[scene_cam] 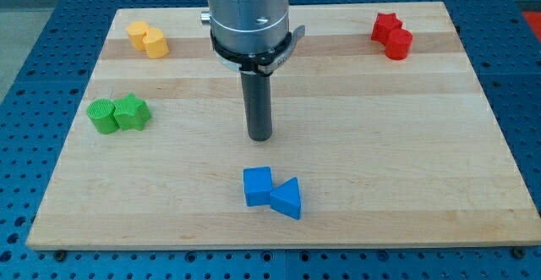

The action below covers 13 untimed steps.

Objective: Move green circle below to the yellow heart

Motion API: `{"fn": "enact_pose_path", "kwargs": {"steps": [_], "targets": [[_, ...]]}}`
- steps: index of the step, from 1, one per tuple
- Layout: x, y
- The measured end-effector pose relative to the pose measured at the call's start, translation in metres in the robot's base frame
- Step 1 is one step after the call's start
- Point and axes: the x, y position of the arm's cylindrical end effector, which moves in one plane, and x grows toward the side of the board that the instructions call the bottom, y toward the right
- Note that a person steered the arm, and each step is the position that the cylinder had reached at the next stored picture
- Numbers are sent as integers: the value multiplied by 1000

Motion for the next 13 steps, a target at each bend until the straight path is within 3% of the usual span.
{"fn": "enact_pose_path", "kwargs": {"steps": [2,3,4,5,8,9,12,13], "targets": [[-89,-125],[-94,-149],[-89,-149],[11,-138],[30,-147],[85,-215],[85,-247],[39,-251]]}}
